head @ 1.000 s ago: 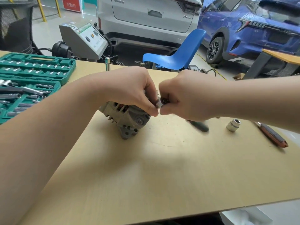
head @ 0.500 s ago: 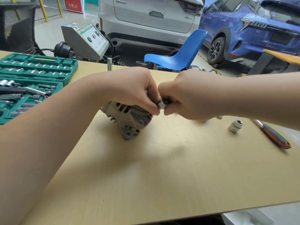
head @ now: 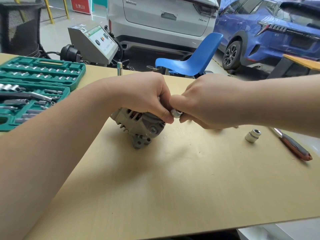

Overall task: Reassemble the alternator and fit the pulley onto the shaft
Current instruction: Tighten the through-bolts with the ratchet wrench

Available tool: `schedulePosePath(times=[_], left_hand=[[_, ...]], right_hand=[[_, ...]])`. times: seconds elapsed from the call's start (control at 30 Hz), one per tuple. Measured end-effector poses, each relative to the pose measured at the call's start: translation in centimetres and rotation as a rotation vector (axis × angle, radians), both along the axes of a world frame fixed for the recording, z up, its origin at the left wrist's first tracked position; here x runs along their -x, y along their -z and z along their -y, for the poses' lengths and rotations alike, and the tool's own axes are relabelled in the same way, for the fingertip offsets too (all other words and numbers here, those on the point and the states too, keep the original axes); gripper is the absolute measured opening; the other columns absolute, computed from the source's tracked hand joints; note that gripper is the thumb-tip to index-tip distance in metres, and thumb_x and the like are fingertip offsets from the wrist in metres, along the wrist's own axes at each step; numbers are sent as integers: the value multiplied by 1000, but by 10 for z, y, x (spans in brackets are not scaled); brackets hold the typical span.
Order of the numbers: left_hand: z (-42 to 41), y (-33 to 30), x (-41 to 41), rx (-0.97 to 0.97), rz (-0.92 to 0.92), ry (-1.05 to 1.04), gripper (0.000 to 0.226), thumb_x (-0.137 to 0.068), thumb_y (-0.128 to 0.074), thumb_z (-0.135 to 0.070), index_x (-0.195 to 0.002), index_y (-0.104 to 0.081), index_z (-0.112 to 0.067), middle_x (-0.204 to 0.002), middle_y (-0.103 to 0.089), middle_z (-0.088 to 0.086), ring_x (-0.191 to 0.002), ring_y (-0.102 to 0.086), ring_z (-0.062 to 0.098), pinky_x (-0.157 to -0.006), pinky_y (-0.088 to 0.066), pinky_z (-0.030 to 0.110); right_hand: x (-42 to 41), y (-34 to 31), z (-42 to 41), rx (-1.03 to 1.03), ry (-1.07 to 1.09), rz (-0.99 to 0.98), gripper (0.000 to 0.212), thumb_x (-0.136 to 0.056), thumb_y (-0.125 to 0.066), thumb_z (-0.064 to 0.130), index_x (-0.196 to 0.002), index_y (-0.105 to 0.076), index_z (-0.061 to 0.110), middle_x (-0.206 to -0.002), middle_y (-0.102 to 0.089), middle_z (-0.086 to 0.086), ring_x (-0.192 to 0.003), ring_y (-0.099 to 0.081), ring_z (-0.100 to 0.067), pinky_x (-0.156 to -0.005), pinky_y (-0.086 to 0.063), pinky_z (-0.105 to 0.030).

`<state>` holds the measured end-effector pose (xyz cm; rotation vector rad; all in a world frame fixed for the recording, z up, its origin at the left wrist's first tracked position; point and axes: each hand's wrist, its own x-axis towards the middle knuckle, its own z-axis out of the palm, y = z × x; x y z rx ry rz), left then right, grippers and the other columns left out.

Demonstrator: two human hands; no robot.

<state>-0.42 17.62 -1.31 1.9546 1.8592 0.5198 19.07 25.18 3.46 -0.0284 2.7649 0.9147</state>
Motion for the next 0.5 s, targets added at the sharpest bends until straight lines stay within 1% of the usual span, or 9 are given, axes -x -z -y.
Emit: schedulePosePath(times=[0.03,0.1,0.17,0.2,0.23,0.27,0.33,0.4,0.5], left_hand=[[0,0,-1,-13,-3,-1,16,-74,-85,-60,-89,-82,-55,-95,-79,-24,-89,-70,1,-66,-51,16],[1,-1,-3,-32,-4,5,18,-68,-83,-68,-83,-81,-58,-90,-78,-24,-88,-68,-1,-59,-49,11],[2,-2,-4,-29,0,12,17,-68,-84,-68,-81,-80,-59,-86,-78,-25,-85,-68,-3,-60,-49,12],[2,-2,-4,-25,-2,17,16,-68,-83,-67,-82,-80,-59,-87,-78,-25,-85,-68,-3,-61,-48,14],[2,-2,-3,-21,-5,21,16,-69,-82,-67,-82,-80,-60,-88,-78,-25,-86,-68,-3,-62,-48,15],[2,-2,-3,-18,-7,23,17,-69,-81,-69,-83,-80,-59,-91,-78,-25,-87,-68,-3,-62,-50,16],[1,-2,-1,-12,-7,22,19,-71,-81,-69,-86,-82,-56,-96,-79,-21,-89,-69,1,-67,-55,23],[0,-2,0,2,5,24,17,-75,-84,-62,-89,-83,-54,-97,-79,-20,-91,-71,5,-71,-55,25],[-1,-1,2,15,-9,22,16,-77,-86,-58,-92,-83,-52,-99,-79,-20,-96,-72,7,-73,-55,25]], right_hand=[[0,1,2,124,126,-85,26,-102,-58,40,-93,-37,26,-69,-55,9,-63,-57,-21,-52,-44,-33],[5,6,10,532,505,-254,34,-95,-66,49,-79,-58,20,-63,-66,8,-58,-65,-21,-45,-46,-29],[12,5,19,995,888,-341,40,-93,-74,44,-74,-73,9,-63,-76,-2,-53,-74,-19,-39,-49,-21],[14,4,22,1088,962,-359,40,-92,-77,42,-76,-74,6,-63,-76,-6,-53,-75,-19,-42,-52,-22],[15,3,21,1038,940,-350,39,-92,-77,43,-77,-74,6,-63,-76,-5,-54,-75,-18,-46,-54,-24],[13,3,18,854,841,-316,38,-91,-76,46,-78,-73,10,-61,-75,1,-55,-74,-17,-48,-53,-25],[9,6,13,424,485,-238,29,-94,-70,46,-87,-65,18,-63,-66,8,-57,-65,-21,-48,-44,-27],[3,4,10,130,142,-112,14,-99,-63,31,-105,-52,23,-74,-60,8,-64,-59,-21,-52,-45,-31],[-2,4,-3,13,-69,37,18,-102,-56,21,-114,-44,24,-92,-68,12,-82,-66,-26,-67,-55,-38]])
